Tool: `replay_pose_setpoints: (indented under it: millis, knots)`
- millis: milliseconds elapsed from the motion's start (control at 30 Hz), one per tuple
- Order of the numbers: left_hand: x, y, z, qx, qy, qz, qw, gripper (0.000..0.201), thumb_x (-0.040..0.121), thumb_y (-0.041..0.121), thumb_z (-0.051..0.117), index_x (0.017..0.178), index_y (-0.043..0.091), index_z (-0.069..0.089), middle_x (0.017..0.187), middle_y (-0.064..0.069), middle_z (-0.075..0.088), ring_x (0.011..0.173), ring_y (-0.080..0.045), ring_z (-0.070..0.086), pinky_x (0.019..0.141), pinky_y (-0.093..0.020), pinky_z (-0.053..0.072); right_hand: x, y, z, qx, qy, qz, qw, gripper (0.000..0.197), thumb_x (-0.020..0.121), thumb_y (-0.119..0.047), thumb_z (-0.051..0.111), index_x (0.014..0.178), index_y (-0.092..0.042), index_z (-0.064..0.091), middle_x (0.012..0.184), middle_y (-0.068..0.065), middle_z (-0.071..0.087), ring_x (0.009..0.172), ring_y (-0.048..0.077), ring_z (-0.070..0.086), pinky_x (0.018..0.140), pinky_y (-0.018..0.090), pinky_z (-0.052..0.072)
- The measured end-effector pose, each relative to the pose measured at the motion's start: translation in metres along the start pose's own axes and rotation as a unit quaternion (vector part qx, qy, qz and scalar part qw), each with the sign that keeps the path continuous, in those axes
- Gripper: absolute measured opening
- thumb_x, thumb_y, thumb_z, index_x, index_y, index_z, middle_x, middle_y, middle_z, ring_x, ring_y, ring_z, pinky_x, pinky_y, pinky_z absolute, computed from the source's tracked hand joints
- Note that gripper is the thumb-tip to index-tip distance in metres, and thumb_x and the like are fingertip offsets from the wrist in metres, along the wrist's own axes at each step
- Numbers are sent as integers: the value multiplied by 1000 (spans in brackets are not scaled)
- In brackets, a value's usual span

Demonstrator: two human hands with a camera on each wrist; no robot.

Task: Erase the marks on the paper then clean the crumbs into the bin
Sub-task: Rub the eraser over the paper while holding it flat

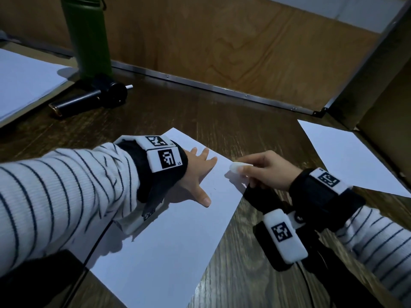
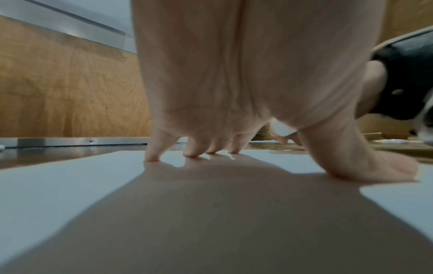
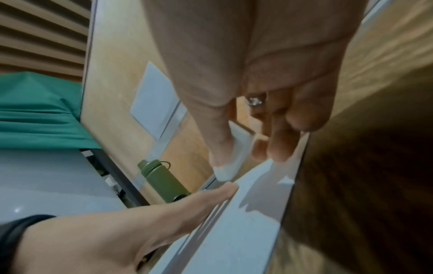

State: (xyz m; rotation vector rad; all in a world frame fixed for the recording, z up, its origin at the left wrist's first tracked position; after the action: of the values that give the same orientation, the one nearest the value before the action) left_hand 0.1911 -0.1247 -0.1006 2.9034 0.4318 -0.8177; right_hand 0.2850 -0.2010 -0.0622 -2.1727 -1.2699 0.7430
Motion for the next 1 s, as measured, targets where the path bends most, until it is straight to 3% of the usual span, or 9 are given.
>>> replay_pose_setpoints:
  millis: [67, 133, 200, 300, 400, 600, 667, 833, 1000]
  knots:
    - [0, 3, -7, -28, 30, 3, 999, 97, 78, 64, 56, 149, 18, 10, 159, -7, 5, 145, -31, 14, 112, -47, 24, 8, -2, -7, -14, 4, 0, 1000, 13, 87, -26, 62, 97, -25, 70, 88, 10, 71, 65, 11, 55, 61, 22, 47]
    - [0, 7, -18, -54, 76, 4, 996, 82, 78, 62, 58, 139, 14, 30, 145, -8, 36, 127, -26, 42, 95, -36, 39, 17, -7, -6, -14, -1, -12, 1000, 12, 84, -25, 66, 95, -27, 70, 94, 19, 71, 66, 14, 55, 57, 19, 49]
    - [1, 9, -23, -60, 94, 5, 994, 80, 75, 63, 61, 134, 14, 36, 133, -6, 47, 110, -21, 49, 84, -30, 40, 26, -13, -3, -26, -4, -21, 999, 13, 82, -26, 68, 94, -24, 71, 95, 20, 72, 72, 18, 59, 65, 24, 54]
    - [1, 7, -20, -46, 83, -10, 995, 93, 72, 67, 62, 141, 13, 29, 144, -10, 37, 125, -26, 43, 97, -37, 40, 40, -21, 6, -75, -16, -31, 997, 18, 80, -35, 69, 94, -24, 73, 83, 0, 70, 69, 7, 58, 61, 16, 48]
    - [-3, 7, -14, -36, 60, -27, 997, 106, 73, 69, 59, 150, 13, 12, 157, -8, 16, 142, -30, 22, 112, -44, 29, 39, -33, 6, -188, 9, -79, 979, 31, 82, -38, 64, 104, -18, 72, 73, -19, 50, 68, 1, 48, 59, 8, 34]
    - [-4, 7, -9, -41, 36, -38, 998, 115, 73, 70, 57, 150, 13, -6, 159, -6, -8, 147, -30, 1, 117, -47, 18, -21, -53, 38, -241, -95, -256, 931, 33, 82, -43, 58, 88, -16, 76, 64, -7, 42, 63, -4, 45, 61, 4, 32]
    - [-5, 7, -8, -46, 33, -39, 998, 116, 73, 69, 58, 150, 13, -7, 159, -5, -10, 147, -29, -2, 116, -47, 17, -17, -55, 38, -255, -102, -250, 928, 32, 82, -42, 61, 90, -15, 76, 63, -6, 43, 59, -2, 43, 60, 5, 33]
    - [-7, 8, -9, -54, 40, -30, 997, 114, 73, 68, 59, 151, 13, -4, 160, -4, -5, 147, -29, 2, 115, -47, 21, 33, -58, 9, -267, 16, -169, 949, 29, 84, -36, 63, 104, -17, 73, 64, -14, 41, 59, 0, 40, 55, 4, 32]
    - [-5, 7, -6, -50, 26, -37, 998, 116, 73, 69, 58, 150, 14, -10, 159, -3, -14, 147, -27, -6, 116, -47, 15, -4, -57, 30, -254, -69, -239, 935, 34, 81, -43, 62, 88, -13, 76, 62, -10, 38, 61, 2, 42, 59, 6, 32]
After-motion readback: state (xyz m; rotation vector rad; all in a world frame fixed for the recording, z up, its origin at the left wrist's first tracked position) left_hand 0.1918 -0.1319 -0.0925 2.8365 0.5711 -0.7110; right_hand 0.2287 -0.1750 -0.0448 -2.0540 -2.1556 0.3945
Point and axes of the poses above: each hand's wrist, its own x-axis towards the middle knuckle, its own z-axis out of the palm, y = z × x, the point moved 10 cm from there along x, towards the middle knuckle
